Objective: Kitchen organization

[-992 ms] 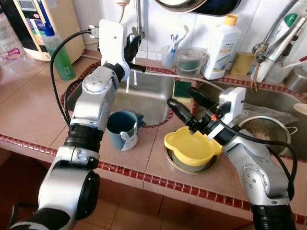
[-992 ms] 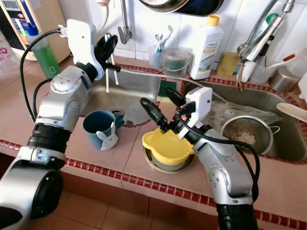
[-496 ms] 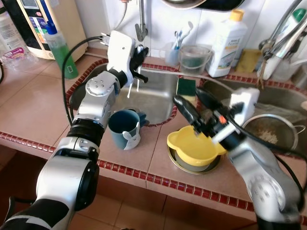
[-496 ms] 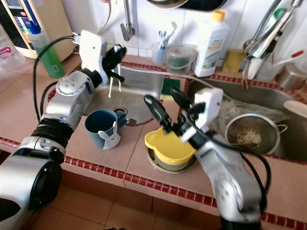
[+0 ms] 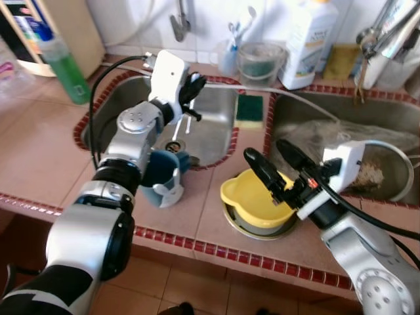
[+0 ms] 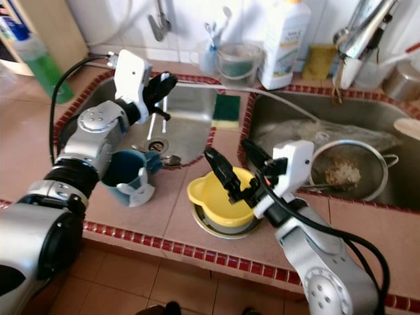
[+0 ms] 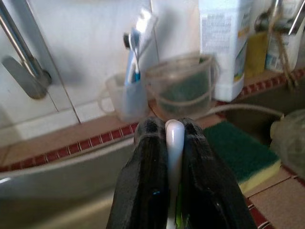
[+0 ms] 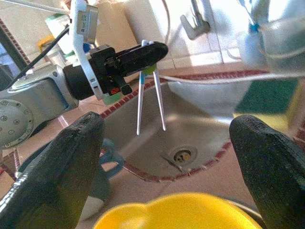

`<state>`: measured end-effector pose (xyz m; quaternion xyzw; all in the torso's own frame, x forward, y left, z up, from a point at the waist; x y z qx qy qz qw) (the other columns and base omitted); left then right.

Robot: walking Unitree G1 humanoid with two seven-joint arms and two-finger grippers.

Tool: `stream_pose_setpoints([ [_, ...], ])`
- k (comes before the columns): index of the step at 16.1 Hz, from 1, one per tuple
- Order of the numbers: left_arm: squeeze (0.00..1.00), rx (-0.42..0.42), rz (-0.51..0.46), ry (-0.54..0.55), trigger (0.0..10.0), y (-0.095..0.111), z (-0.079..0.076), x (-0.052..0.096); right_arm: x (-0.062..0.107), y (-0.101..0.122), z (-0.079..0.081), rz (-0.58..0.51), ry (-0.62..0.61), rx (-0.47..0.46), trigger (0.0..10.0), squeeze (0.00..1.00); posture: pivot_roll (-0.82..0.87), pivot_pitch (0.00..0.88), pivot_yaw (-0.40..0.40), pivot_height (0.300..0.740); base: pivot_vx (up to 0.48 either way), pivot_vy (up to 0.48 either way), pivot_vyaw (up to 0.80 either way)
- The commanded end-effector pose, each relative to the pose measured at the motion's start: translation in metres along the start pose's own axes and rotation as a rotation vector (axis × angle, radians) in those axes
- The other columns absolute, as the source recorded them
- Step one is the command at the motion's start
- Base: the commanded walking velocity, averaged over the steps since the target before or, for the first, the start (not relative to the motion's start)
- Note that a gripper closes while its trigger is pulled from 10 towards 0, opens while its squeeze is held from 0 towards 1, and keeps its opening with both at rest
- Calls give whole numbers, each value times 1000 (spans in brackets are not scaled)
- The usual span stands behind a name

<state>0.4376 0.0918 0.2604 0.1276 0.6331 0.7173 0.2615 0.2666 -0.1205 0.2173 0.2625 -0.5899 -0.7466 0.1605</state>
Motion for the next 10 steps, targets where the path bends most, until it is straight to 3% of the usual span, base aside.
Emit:
stream_pose_setpoints([
  [1,0,-40,-7,18,10000,6,6,0,3,4,4,-8,8,1,10000,0,-163,256,115,740,0,0,0],
  [5,0,-69,82,51,10000,-11,15,5,10,4,11,37,16,-49,10000,0,-169,253,121,740,0,0,0],
  [10,0,-77,92,62,10000,-11,18,6,12,0,9,89,21,-37,10000,0,-166,240,123,740,0,0,0],
])
Point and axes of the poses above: a point about 5 cm out from each wrist's last joint towards the gripper, its own x axis pointing back from the gripper into the wrist, its own y axis along the axis of the wrist's last joint, z = x × y, the point moved 3 cm from there along -x, pointing out of the wrist towards the gripper, and after that the axes turned 4 degrees about x, right-handed, at the moved point
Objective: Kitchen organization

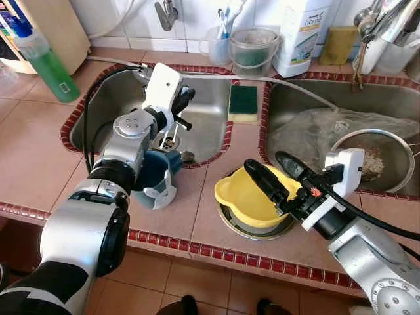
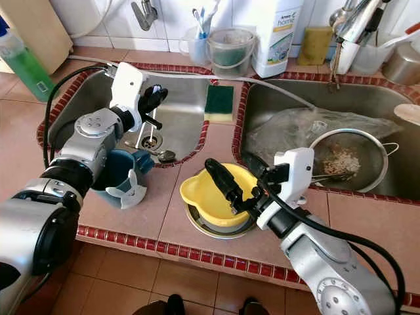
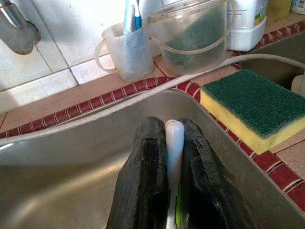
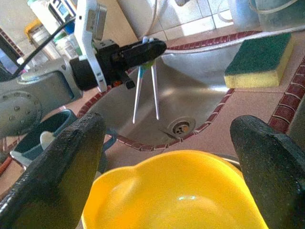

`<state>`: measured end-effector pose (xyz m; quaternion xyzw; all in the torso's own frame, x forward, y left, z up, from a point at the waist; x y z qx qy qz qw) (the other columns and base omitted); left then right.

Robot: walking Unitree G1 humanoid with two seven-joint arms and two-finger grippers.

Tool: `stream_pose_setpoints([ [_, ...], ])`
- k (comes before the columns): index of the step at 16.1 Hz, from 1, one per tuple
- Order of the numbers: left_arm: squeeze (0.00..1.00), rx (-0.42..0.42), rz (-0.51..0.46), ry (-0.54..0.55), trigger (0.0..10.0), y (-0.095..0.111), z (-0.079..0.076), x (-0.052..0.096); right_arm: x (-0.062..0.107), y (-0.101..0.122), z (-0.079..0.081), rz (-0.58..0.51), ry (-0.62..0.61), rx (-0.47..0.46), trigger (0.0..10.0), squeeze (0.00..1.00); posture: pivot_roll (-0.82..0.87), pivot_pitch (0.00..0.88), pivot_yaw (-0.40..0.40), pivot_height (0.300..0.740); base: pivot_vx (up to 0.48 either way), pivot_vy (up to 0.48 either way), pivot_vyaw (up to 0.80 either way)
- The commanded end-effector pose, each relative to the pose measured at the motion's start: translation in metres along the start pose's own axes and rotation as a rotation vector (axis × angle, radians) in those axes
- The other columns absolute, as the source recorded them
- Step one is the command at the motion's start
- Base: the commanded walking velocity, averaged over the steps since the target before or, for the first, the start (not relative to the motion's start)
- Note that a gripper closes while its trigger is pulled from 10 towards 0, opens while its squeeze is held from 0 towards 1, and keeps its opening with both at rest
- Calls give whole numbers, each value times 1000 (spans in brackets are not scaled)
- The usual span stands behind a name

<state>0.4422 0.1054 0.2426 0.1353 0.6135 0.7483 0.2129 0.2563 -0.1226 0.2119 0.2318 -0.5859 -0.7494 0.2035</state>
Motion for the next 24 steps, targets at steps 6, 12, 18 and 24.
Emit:
stream_pose_setpoints([
  [6,1000,15,-14,17,10000,10,10,0,0,3,5,1,19,9,10000,0,-162,227,125,740,0,0,0],
  [12,1000,26,-14,14,10000,13,12,0,-2,3,3,-4,25,20,10000,0,-157,218,124,740,0,0,0],
  [18,1000,65,-55,44,10000,25,25,4,-8,6,-2,-22,52,76,10000,0,-141,208,123,740,0,0,0],
  [24,0,136,-101,78,10000,28,45,17,-19,7,-6,-46,69,108,10000,0,-117,191,122,740,0,0,0],
])
Point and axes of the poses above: a point about 5 cm out from each wrist's last joint towards the gripper, its own x axis pointing back from the gripper into the wrist, its own y axis along the axis of the wrist's last joint, z = x × y, the point moved 3 cm from there along -x, pointing out of the wrist towards the gripper, and after that the axes turned 4 degrees about x, right-handed, at the moved point
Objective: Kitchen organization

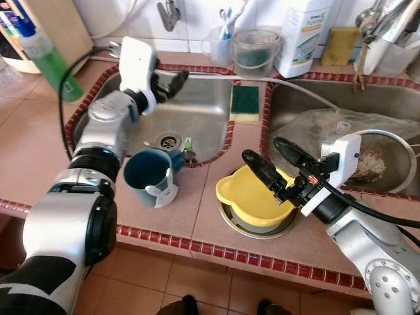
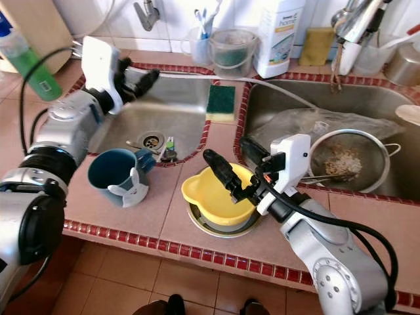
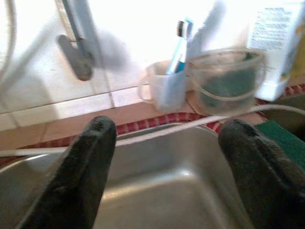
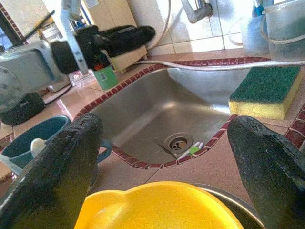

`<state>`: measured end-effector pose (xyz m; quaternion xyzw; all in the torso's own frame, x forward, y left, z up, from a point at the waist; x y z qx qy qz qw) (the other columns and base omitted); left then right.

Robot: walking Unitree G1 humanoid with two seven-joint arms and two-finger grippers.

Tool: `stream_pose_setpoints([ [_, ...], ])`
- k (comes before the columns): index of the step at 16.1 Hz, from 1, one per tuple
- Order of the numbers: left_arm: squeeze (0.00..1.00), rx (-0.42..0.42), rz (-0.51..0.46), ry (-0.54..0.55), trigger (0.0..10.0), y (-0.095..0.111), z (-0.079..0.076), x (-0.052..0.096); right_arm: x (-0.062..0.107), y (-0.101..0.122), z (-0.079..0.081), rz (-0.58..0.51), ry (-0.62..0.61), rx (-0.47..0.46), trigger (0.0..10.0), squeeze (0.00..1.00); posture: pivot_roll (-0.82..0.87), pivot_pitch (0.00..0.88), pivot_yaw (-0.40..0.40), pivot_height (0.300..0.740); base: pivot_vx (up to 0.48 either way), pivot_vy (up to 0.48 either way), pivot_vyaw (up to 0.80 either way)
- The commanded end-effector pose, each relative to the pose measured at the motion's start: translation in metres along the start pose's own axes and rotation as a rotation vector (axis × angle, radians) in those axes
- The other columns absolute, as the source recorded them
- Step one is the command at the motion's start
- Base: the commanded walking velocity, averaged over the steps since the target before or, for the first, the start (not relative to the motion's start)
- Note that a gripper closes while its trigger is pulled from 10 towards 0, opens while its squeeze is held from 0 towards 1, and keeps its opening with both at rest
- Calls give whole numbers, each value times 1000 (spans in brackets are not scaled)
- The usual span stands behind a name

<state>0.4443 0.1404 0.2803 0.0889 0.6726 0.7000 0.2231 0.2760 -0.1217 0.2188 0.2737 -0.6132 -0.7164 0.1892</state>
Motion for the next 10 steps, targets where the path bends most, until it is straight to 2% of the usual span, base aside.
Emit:
stream_pose_setpoints([
  [1,0,13,-3,2,10000,0,7,6,-3,-2,3,-1,15,15,10000,0,-111,188,120,740,0,0,0],
  [3,0,49,-21,16,10000,2,10,11,-6,-6,3,2,18,23,10000,0,-107,182,118,740,0,0,0],
  [6,0,80,-64,20,10000,10,7,19,-8,-8,4,-2,31,38,10000,0,-99,172,109,740,0,0,0],
  [10,0,79,-79,14,10000,14,-2,29,-11,-8,3,-16,42,48,10000,0,-95,159,104,740,0,0,0],
])
Point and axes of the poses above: a point about 5 cm out from each wrist's last joint towards the gripper, its own x axis pointing back from the gripper into the wrist, its own y axis along the axis of the wrist's last joint, z = x × y, the point moved 3 cm from there along -x, pointing out of the wrist towards the gripper, and after that the axes turned 4 degrees about x, right-handed, at the moved point
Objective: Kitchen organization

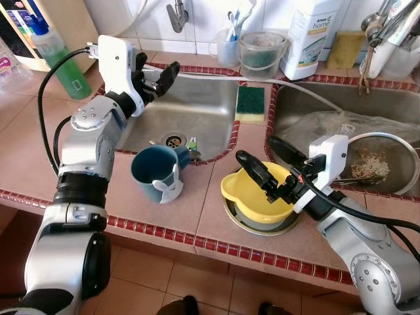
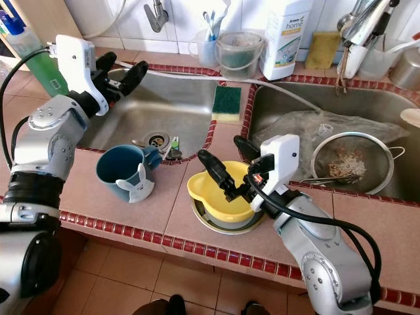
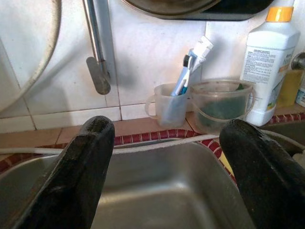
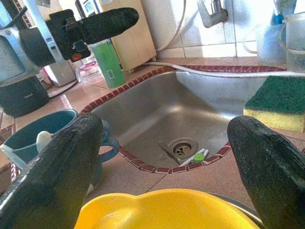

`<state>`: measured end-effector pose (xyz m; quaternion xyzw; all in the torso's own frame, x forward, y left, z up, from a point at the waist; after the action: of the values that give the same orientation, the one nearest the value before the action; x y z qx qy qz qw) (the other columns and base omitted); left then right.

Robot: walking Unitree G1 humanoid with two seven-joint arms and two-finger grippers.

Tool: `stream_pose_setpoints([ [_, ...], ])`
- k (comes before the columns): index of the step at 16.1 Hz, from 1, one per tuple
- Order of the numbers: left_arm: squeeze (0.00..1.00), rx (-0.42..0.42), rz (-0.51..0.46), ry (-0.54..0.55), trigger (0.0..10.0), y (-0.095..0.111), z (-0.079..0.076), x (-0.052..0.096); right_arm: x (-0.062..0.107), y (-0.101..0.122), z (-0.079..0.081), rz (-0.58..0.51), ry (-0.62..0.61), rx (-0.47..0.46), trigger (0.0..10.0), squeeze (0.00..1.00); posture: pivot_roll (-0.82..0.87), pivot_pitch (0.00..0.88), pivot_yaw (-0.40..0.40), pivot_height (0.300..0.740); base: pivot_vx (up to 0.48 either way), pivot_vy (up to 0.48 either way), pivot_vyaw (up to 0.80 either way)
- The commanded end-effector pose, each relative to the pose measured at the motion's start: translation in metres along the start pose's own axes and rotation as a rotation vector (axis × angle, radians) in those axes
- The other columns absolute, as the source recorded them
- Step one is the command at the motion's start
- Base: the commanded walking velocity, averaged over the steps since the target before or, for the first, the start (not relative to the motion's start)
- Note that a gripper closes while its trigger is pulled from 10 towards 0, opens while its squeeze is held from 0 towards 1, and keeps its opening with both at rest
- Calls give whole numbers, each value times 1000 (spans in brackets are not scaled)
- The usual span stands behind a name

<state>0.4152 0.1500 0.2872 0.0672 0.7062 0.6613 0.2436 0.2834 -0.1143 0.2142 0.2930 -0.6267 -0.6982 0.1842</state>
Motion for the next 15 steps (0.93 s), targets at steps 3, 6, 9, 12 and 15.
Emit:
stream_pose_setpoints([
  [3,0,3,15,4,10000,0,-4,13,-1,0,4,-8,37,6,10000,0,-94,151,100,740,0,0,0],
  [6,0,-36,45,1,10000,-2,-10,31,0,1,7,-3,85,24,10000,0,-96,131,96,740,0,0,0],
  [9,0,-26,53,-2,10000,5,-12,38,0,2,9,3,113,37,10000,0,-98,119,90,740,0,0,0],
  [12,0,-72,64,-58,10000,17,-18,44,1,3,13,11,155,34,10000,0,-96,111,86,740,0,0,0],
  [15,0,-101,116,-120,10000,12,-26,50,2,-1,18,41,198,21,10000,0,-98,105,84,740,0,0,0],
])
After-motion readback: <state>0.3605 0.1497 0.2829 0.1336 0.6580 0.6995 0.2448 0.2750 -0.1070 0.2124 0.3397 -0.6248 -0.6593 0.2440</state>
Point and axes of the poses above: a point about 5 cm out from each wrist's last joint towards the gripper, its own x axis pointing back from the gripper into the wrist, its own y axis along the axis of the wrist's last joint, z = x × y, the point moved 3 cm from there along -x, pointing out of the wrist towards the gripper, and after that the axes turned 4 degrees about x, right-handed, at the moved point
